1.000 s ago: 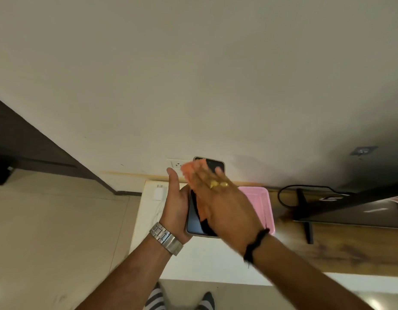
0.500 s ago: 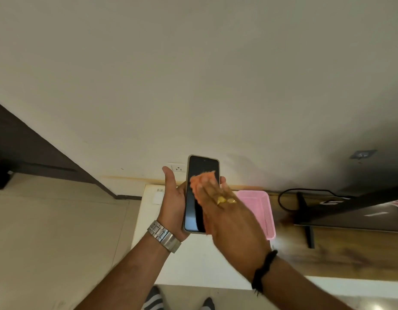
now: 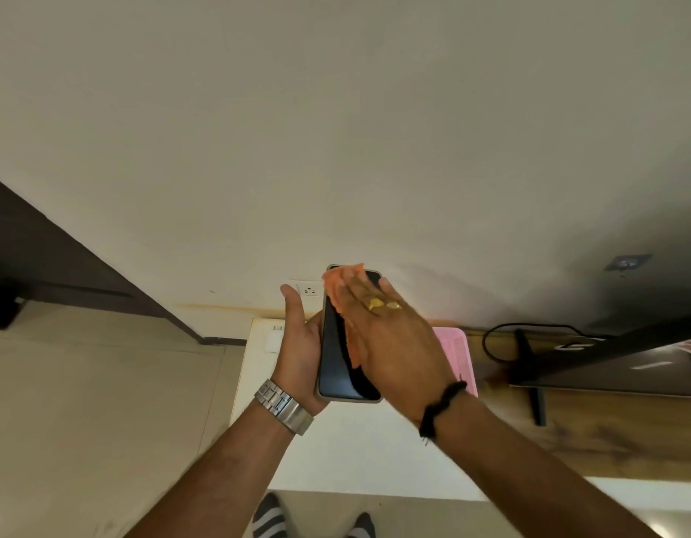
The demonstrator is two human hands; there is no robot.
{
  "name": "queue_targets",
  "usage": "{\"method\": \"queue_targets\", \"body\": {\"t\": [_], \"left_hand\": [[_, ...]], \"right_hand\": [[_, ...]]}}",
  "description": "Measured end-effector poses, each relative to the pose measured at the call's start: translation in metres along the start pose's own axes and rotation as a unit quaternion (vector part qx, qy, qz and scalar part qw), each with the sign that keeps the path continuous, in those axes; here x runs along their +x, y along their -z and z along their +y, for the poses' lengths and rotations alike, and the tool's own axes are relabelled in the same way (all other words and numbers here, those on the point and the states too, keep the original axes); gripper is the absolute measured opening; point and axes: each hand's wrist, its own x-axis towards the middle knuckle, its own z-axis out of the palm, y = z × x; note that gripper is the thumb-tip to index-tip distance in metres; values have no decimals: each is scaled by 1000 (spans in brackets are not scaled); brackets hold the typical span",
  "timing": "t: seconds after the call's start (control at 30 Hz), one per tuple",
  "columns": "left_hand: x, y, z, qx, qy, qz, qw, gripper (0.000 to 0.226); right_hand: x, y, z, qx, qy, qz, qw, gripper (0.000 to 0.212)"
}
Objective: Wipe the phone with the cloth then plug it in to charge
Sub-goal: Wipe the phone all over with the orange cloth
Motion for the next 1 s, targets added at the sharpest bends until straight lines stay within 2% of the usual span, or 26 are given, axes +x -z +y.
{"method": "queue_targets", "body": {"t": [0.1, 0.17, 0.23, 0.3, 0.4, 0.5, 0.57, 0.67, 0.73, 0.8, 0.9, 0.97, 1.0], "left_hand": [[3, 3, 6, 4, 0, 4, 1000, 108], [0, 1, 6, 12, 10, -20, 1000, 120], [-4, -3, 1, -2, 29, -38, 999, 125], [-5, -3, -3, -8, 18, -26, 999, 114], [-3, 4, 1, -1, -7, -7, 1000, 103], [-4, 5, 6, 10, -9, -4, 1000, 108], [-10, 1, 2, -4, 14, -17, 1000, 115], [-12, -1, -9, -1, 19, -9, 1000, 109], [-10, 3, -8, 17, 0, -2, 1000, 102], [-6, 7, -1, 19, -2, 0, 1000, 99], [-8, 6, 4, 26, 1, -9, 1000, 112], [-12, 0, 0, 14, 18, -17, 1000, 121], [-12, -3, -2, 7, 13, -12, 1000, 117]], "right_hand": [[-23, -4, -3, -4, -36, -21, 999, 83], [-43, -12, -23, 16, -24, -39, 999, 91], [-38, -17, -31, 27, 4, -30, 999, 89], [-16, -10, -18, 12, 14, 8, 1000, 81], [-8, 1, 2, -3, -40, -5, 999, 76], [-37, -9, -11, -3, -44, -36, 998, 89], [-43, -16, -27, 29, -23, -35, 999, 90], [-13, -13, -22, 13, 1, 4, 1000, 79], [1, -1, -5, 6, -29, 0, 1000, 70], [-9, 0, 4, -7, -55, -14, 998, 73], [-41, -9, -25, 2, -42, -43, 998, 91], [-40, -14, -38, 40, -1, -31, 999, 87], [-30, -12, -35, 37, 15, -8, 999, 80]]}}
